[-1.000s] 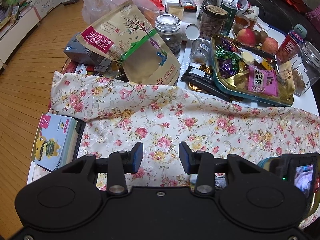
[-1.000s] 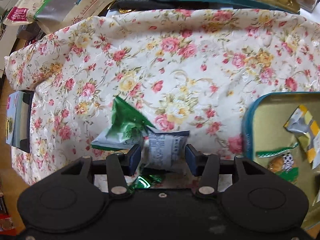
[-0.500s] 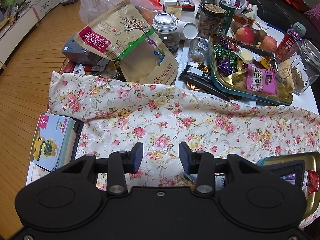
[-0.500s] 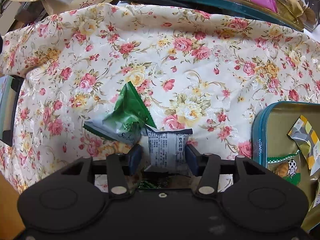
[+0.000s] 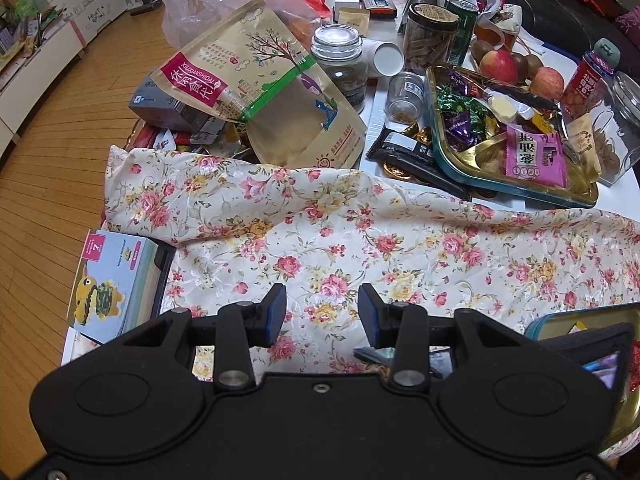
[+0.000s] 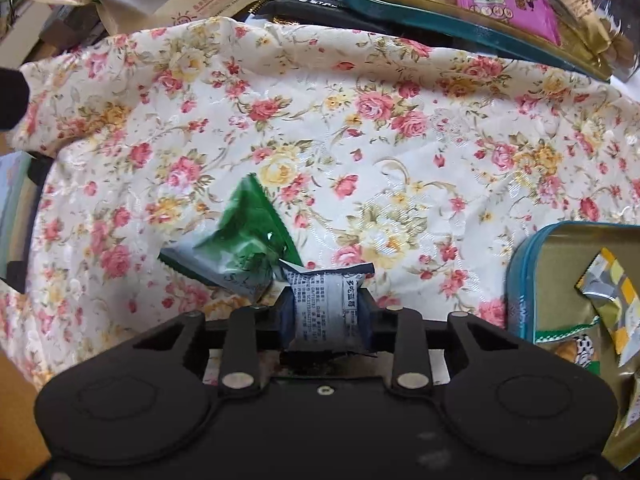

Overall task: Organize snacks
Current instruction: 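Grasp the small white printed packet on the cloth with the right tool, then grasp the green foil packet on the cloth with the left tool while the right tool holds the white packet, then carry the white packet and green packet over the teal-rimmed gold tray with both tools, then open both tools to drop the two packets into the teal-rimmed tray, then move both tools back from the tray over the floral cloth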

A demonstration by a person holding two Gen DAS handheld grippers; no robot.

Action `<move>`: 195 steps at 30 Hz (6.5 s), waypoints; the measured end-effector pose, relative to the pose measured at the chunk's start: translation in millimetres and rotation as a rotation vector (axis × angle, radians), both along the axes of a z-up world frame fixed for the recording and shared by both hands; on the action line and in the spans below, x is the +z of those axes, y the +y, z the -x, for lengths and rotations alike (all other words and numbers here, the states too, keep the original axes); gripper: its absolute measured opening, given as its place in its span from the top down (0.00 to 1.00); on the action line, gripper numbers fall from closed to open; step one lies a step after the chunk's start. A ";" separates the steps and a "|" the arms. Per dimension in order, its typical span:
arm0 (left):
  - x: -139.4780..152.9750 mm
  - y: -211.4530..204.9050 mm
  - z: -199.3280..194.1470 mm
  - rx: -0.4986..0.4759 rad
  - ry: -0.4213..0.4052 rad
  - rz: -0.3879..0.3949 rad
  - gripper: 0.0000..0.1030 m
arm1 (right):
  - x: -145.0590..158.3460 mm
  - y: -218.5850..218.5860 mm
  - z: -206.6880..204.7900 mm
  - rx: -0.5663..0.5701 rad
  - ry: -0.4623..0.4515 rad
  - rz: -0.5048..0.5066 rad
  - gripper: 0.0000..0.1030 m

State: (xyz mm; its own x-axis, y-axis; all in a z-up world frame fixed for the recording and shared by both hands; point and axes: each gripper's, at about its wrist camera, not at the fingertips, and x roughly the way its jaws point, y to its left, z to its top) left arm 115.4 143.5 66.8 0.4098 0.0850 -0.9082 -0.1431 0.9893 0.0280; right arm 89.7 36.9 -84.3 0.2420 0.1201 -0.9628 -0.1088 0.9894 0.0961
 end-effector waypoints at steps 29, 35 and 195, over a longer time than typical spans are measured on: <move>-108.6 -54.4 2.2 -0.268 0.118 -0.038 0.47 | 87.5 -91.9 -5.4 -0.216 -0.067 -0.282 0.68; -120.9 -57.8 -4.1 -0.249 0.115 -0.025 0.46 | 92.5 -91.7 -6.6 -0.216 -0.085 -0.282 0.68; -8.7 -99.7 12.1 -0.141 0.022 0.030 0.52 | 111.0 -256.0 20.2 -0.535 -0.143 -0.157 0.56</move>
